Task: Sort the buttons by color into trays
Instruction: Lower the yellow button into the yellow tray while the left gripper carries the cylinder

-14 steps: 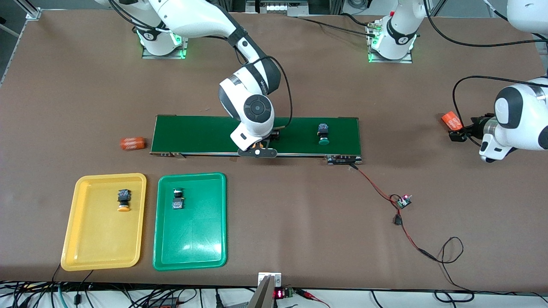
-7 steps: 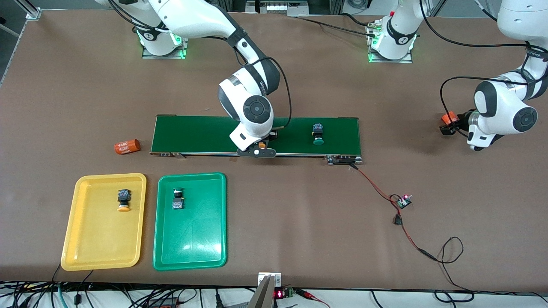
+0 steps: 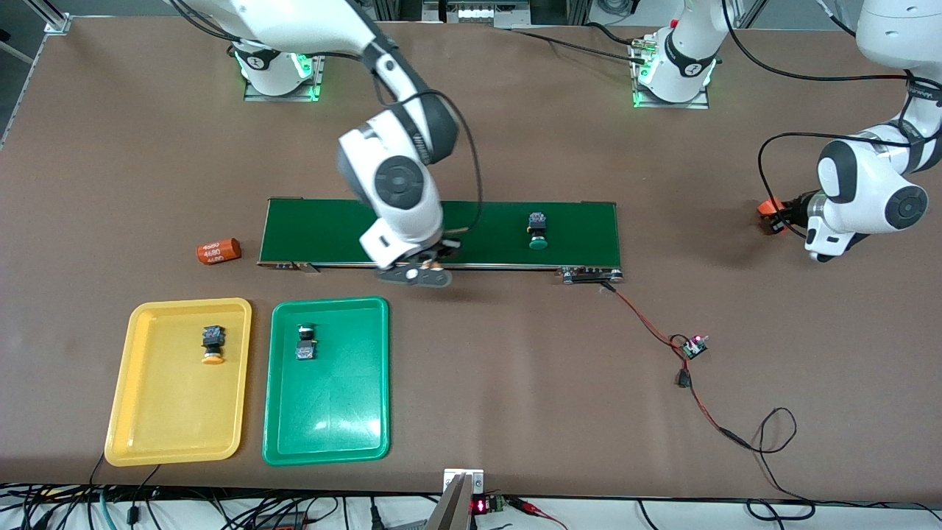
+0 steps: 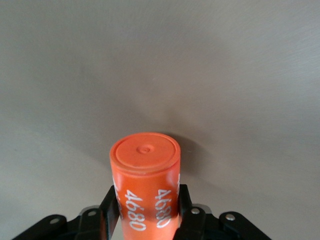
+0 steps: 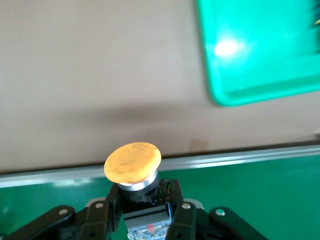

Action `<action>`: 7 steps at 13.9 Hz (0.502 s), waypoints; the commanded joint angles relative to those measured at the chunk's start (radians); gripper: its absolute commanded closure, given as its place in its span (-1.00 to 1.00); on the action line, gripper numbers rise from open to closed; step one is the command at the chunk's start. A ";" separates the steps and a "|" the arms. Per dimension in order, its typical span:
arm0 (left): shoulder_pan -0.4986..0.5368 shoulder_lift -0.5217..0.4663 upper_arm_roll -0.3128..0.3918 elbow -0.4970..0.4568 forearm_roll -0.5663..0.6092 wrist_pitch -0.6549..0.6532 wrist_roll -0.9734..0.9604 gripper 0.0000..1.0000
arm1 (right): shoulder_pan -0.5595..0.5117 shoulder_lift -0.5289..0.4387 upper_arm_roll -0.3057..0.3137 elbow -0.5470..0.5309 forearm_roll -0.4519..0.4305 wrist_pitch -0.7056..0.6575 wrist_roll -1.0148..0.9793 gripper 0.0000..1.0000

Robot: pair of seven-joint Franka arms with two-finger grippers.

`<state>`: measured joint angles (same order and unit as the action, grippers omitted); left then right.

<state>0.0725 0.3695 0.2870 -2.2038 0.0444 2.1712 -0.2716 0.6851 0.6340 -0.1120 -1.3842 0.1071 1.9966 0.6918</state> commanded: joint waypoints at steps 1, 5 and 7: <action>-0.022 -0.037 -0.049 0.134 0.008 -0.187 -0.017 0.35 | -0.105 -0.024 -0.003 -0.015 -0.003 0.005 -0.075 0.89; -0.059 -0.035 -0.230 0.257 0.005 -0.252 -0.020 0.33 | -0.277 -0.002 -0.032 0.031 -0.010 0.002 -0.330 0.89; -0.071 -0.032 -0.325 0.301 0.003 -0.252 -0.017 0.33 | -0.346 0.004 -0.035 0.031 -0.055 0.008 -0.472 0.89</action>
<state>0.0166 0.3278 0.0312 -1.9549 0.0433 1.9478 -0.2834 0.3928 0.6222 -0.1592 -1.3753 0.0869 2.0031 0.3216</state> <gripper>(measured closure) 0.498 0.595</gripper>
